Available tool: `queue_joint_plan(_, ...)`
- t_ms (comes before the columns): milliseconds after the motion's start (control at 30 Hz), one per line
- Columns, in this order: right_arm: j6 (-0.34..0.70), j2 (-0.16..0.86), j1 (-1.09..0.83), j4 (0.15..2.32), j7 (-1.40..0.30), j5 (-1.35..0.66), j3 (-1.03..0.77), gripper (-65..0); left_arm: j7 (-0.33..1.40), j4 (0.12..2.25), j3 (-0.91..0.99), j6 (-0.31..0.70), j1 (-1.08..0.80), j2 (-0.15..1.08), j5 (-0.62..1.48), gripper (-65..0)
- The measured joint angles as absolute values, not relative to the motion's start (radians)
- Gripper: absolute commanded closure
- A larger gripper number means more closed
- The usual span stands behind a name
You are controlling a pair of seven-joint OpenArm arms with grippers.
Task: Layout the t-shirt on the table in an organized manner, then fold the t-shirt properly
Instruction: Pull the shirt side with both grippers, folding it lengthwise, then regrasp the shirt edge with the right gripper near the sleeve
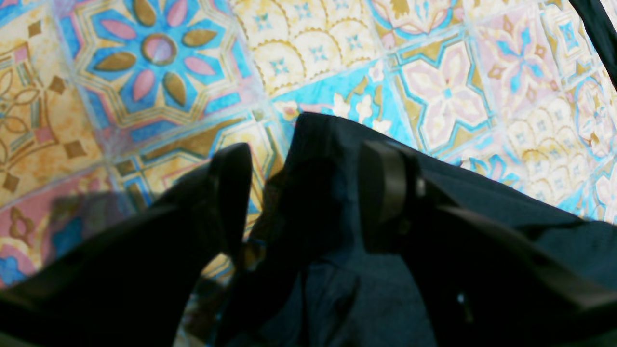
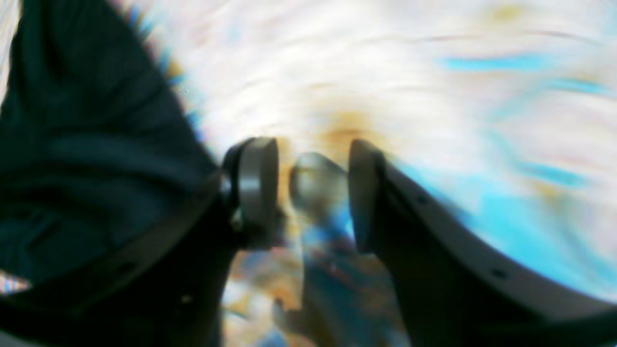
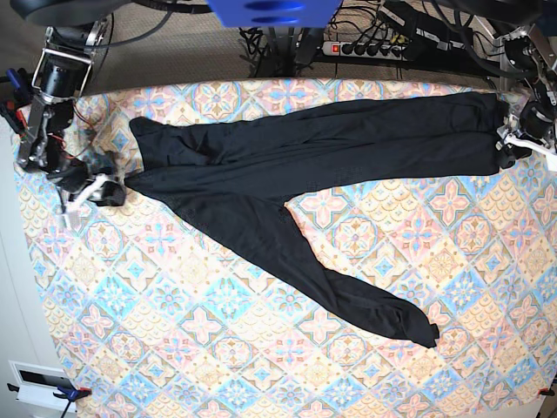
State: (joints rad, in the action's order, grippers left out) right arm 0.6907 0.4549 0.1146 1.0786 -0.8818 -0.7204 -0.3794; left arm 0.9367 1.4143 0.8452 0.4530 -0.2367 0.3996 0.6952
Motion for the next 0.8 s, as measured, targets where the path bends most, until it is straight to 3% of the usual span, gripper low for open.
queue_joint_plan(300, 0.688, 0.455, 0.125, 1.072, -0.884, -0.721, -0.469, -24.4, 0.94, 1.414, 0.846, 0.453, -0.236, 0.399, 0.698, -34.6)
queue_joint_plan(433, 0.686, 0.463, 0.147, 1.062, -0.894, -0.714, -0.294, -27.2, 0.941, 1.414, 0.846, 0.453, -0.236, 0.4, 0.698, -34.6)
queue_joint_plan(600, 0.697, 0.44, 0.372, 1.05, -0.865, -0.733, -0.067, -31.1, 0.942, 1.415, 0.847, 0.453, -0.238, 0.399, 0.699, -34.6)
queue_joint_plan(800, 0.692, 0.388, 0.424, 0.882, -0.86, -0.709, -0.007, -31.4, 0.943, 1.415, 0.848, 0.453, -0.261, 0.399, 0.702, -34.6)
